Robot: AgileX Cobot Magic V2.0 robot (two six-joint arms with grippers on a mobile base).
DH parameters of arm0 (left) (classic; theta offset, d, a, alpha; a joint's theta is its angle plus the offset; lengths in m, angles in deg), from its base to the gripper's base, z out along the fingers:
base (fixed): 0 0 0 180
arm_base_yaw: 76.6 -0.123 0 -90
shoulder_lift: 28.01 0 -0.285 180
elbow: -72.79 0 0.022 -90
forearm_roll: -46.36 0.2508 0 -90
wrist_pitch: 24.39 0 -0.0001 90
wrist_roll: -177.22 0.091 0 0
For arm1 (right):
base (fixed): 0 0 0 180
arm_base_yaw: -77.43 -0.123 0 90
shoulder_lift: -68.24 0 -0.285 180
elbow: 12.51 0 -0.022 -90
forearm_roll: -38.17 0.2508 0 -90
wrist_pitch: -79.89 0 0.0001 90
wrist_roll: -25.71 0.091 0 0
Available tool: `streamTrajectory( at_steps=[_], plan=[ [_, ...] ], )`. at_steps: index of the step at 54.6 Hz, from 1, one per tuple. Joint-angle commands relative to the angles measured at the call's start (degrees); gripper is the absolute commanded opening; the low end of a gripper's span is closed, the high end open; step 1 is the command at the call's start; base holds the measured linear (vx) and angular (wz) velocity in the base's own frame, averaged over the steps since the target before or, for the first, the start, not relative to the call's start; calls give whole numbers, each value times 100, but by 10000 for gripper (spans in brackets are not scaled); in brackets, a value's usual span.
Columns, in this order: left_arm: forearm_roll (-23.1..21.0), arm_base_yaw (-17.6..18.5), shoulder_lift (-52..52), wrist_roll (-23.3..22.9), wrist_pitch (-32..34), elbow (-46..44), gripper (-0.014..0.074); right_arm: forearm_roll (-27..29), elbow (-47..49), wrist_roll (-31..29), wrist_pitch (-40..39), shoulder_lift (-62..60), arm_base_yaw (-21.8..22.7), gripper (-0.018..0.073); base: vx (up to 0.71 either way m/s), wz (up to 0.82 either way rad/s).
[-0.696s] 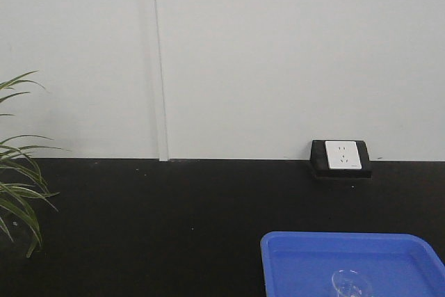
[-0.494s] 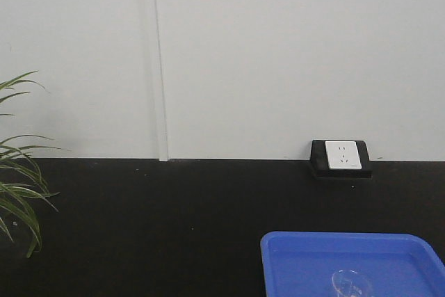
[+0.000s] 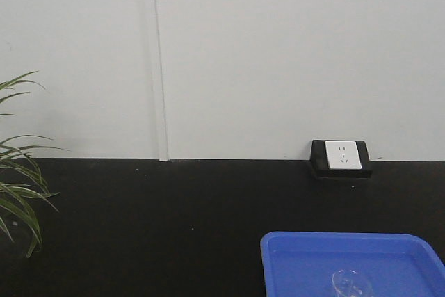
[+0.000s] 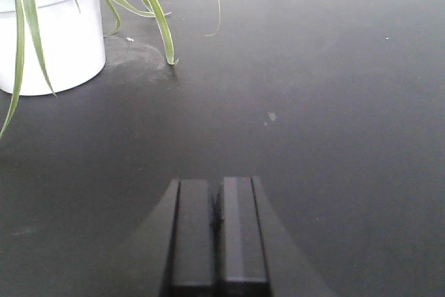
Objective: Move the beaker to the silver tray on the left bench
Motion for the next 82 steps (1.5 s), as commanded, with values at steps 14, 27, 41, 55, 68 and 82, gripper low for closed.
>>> streamTrajectory(
  at_steps=[14, 27, 41, 55, 68, 82],
  plan=[
    [-5, 16, 91, -5, 470, 188, 1, -64, -65, -47, -487, -103, 25, -11, 0, 0],
    [-5, 16, 91, -5, 470, 188, 1, -63, -65, -32, -631, -103, 25, -11, 0, 0],
    [-5, 16, 91, -5, 470, 188, 1, -25, 131, -24, -1706, -64, 25, -8, 0, 0],
    [-5, 16, 91, -5, 470, 188, 1, -71, 1497, -52, -732, 1050, 25, -5, 0, 0],
    [-5, 16, 91, -5, 470, 188, 1, -175, 2085, -52, -610, 2519, 25, 6, 0, 0],
    [-5, 16, 91, -5, 470, 188, 1, -424, 2085, -52, -867, 3642, 25, 44, 0, 0]
  ],
)
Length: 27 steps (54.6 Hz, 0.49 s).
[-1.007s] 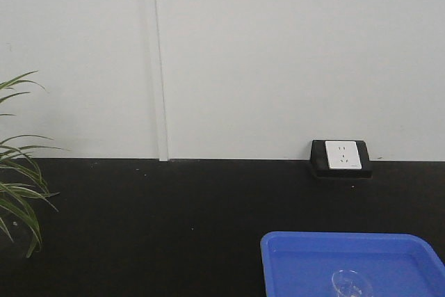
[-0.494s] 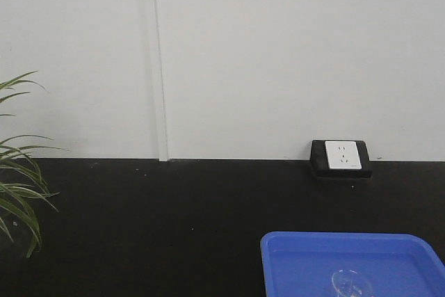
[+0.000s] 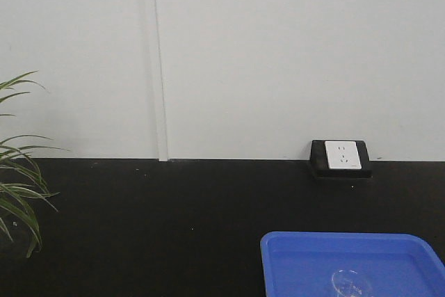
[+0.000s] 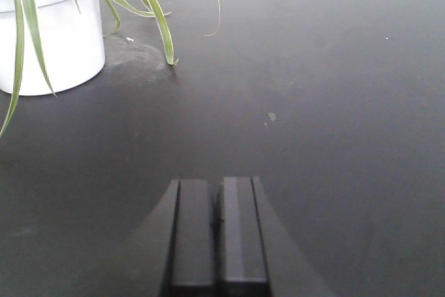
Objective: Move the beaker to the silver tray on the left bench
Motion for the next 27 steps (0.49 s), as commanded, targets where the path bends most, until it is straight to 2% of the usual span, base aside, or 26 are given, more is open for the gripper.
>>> streamTrajectory(
  at_steps=[1, 12, 19, 27],
  plan=[
    [-5, 16, 91, -5, 470, 188, 1, -115, 214, -52, -670, 327, 25, 54, 0, 0],
    [-5, 16, 91, -5, 470, 188, 1, -63, 214, -46, -1091, 695, 25, 195, 0, 0],
    [-5, 16, 91, -5, 470, 188, 1, -4, 214, -52, -1207, 867, 25, 369, 0, 0],
    [-5, 16, 91, -5, 470, 188, 1, 17, 214, -32, -1504, 1061, 25, 511, 0, 0]
  ],
)
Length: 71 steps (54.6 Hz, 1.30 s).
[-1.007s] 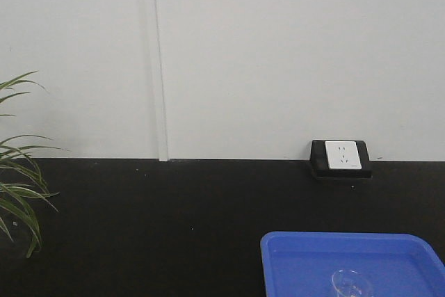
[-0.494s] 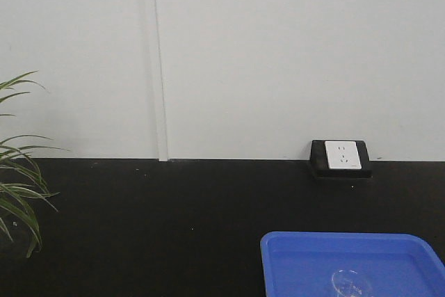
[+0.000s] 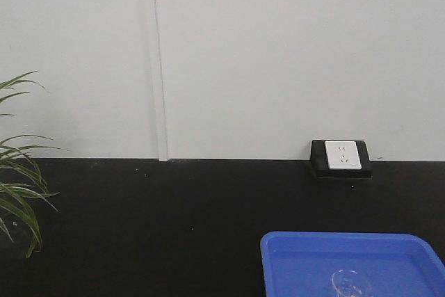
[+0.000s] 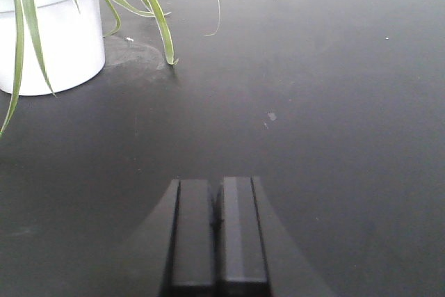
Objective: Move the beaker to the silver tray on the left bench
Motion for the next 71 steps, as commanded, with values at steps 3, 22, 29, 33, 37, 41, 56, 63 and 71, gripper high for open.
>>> streamTrajectory(
  at_steps=[3, 22, 29, 33, 37, 41, 56, 63, 71],
  plan=[
    [-5, 16, 91, -5, 470, 188, 1, 3, 212, -40, -803, 185, 25, 538, 0, 0],
    [-5, 16, 91, -5, 470, 188, 1, -1178, 212, -15, -2145, 1909, 21, 556, 0, 0],
    [-5, 16, 91, -5, 470, 188, 1, -1322, 212, -8, -2769, 2913, 21, 556, 0, 0],
    [-5, 16, 91, -5, 470, 188, 1, -1301, 212, -30, -3081, 3399, 21, 556, 0, 0],
    [-5, 16, 91, -5, 470, 188, 1, -1318, 212, -51, -3494, 3815, 21, 556, 0, 0],
    [-5, 16, 91, -5, 470, 188, 1, -1308, 212, -65, -3913, 4198, 21, 556, 0, 0],
    [-5, 16, 91, -5, 470, 188, 1, -1179, 522, -587, -4877, 5480, 21, 556, 0, 0],
    [-5, 16, 91, -5, 470, 188, 1, -1134, 915, -587, -4883, 5842, 21, 556, 0, 0],
    [-5, 16, 91, -5, 470, 188, 1, -1159, 1292, -579, -4817, 6074, 21, 556, 0, 0]
  ],
)
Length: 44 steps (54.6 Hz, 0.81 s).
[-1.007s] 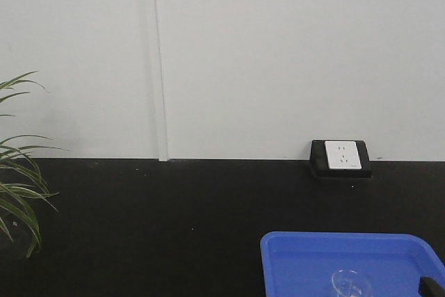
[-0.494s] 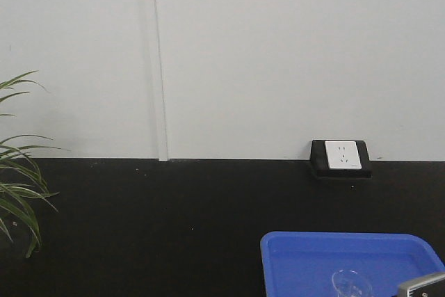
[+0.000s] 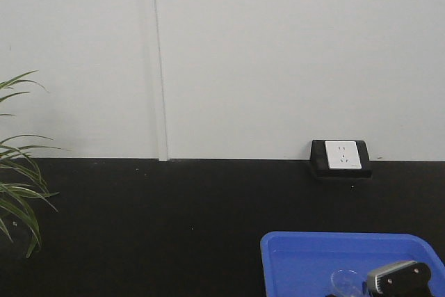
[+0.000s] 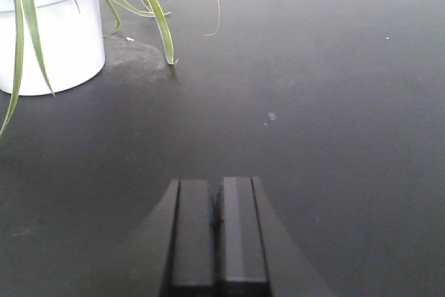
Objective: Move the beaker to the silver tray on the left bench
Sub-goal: 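Lower the right gripper onto the glass beaker and close it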
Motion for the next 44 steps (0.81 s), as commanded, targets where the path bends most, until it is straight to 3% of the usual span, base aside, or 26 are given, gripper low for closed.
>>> streamTrajectory(
  at_steps=[1, 16, 23, 33, 44],
  plan=[
    [-5, 16, 91, -5, 470, 188, 1, 40, 302, -42, -460, -65, 21, 556, 0, 0],
    [-5, 16, 91, -5, 470, 188, 1, -82, 492, 19, -690, 348, 21, 554, 0, 0],
    [-5, 16, 91, -5, 470, 188, 1, -122, 535, 19, -906, 427, 21, 513, 0, 0],
    [-5, 16, 91, -5, 470, 188, 1, -110, 535, 222, -926, 420, 21, 319, 0, 0],
    [-5, 16, 91, -5, 470, 188, 1, -308, 535, 766, -895, -21, 21, 8, 0, 0]
  ],
)
